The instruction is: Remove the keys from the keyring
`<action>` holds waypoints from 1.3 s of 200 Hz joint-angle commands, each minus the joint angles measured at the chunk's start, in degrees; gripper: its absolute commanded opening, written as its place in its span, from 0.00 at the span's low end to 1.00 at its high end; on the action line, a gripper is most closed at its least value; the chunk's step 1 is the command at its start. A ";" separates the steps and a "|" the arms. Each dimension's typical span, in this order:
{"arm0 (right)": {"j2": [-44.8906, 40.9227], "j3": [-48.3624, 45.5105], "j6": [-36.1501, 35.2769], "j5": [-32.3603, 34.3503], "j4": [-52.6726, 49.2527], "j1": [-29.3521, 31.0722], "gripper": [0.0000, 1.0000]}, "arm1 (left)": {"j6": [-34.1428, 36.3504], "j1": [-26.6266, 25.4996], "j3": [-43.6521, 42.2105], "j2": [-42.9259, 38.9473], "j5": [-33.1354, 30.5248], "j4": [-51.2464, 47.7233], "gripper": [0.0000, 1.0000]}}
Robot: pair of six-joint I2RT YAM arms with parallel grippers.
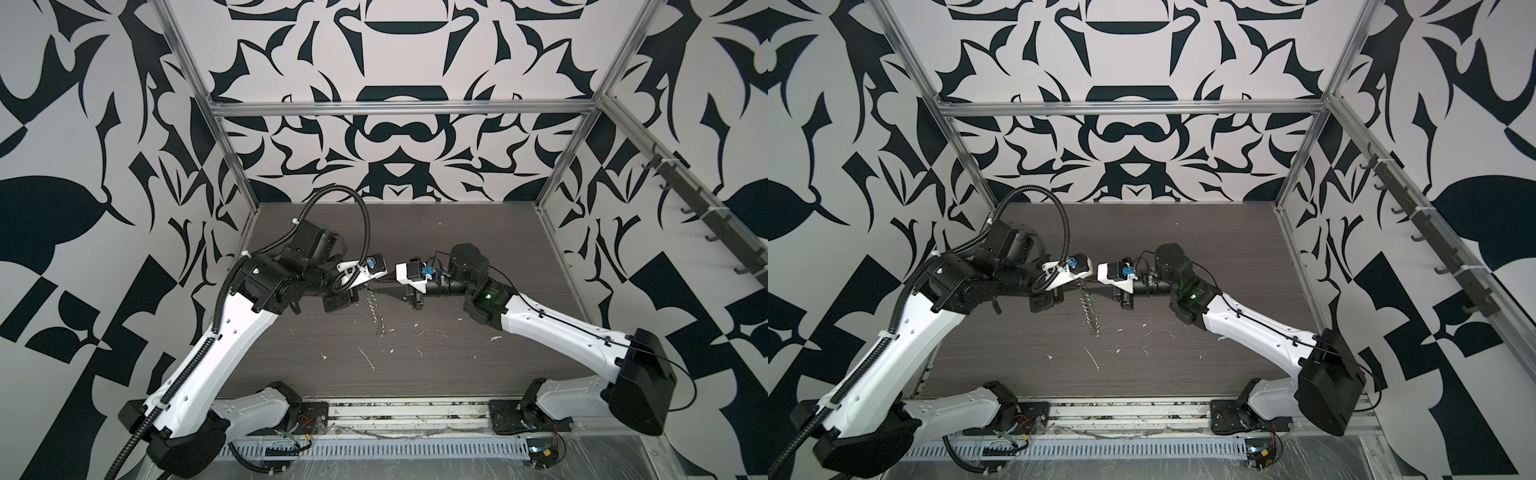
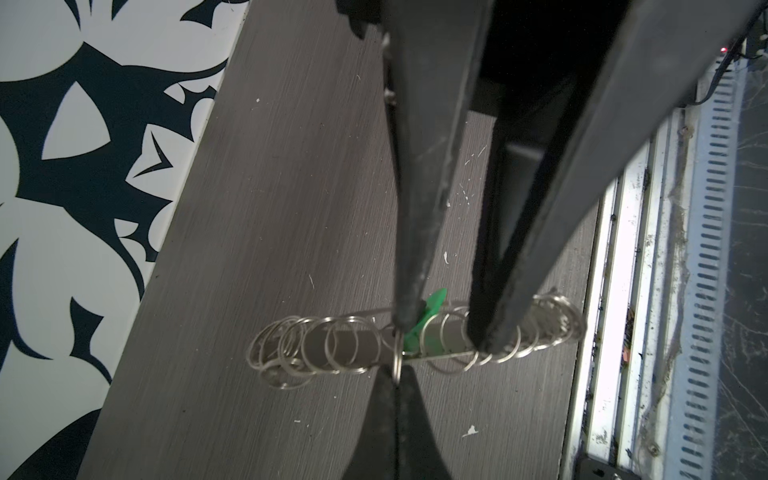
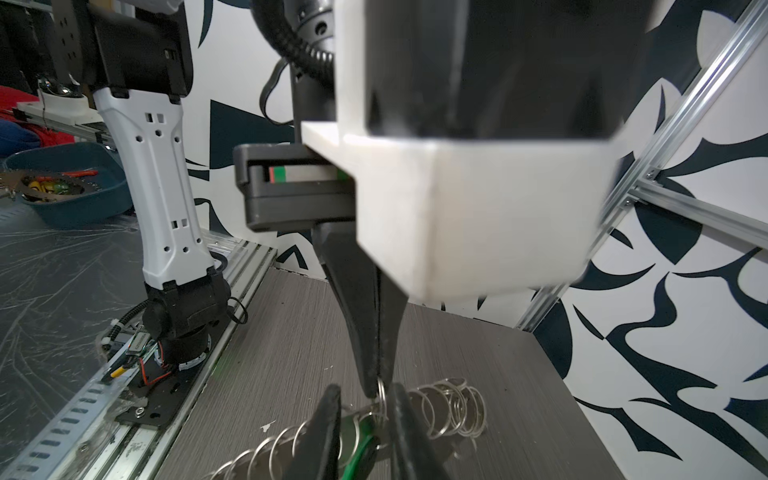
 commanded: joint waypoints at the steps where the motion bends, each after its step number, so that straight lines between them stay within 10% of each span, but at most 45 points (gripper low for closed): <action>1: 0.47 2.65 1.34 -1.93 3.21 -0.18 0.24 | 1.13 -0.25 1.58 -1.43 0.19 -2.11 0.00; 199: 5.08 6.86 2.28 -6.56 1.97 -0.25 0.00 | 1.05 -0.42 -0.73 -2.46 3.45 1.83 0.00; 223: 4.79 4.46 5.62 -5.91 6.99 -2.21 0.00 | -0.59 0.07 -2.05 -2.85 3.84 4.63 0.25; 260: 4.35 -0.51 13.66 -6.22 20.49 -6.51 0.00 | -1.24 5.37 -3.48 -2.66 12.30 8.03 0.29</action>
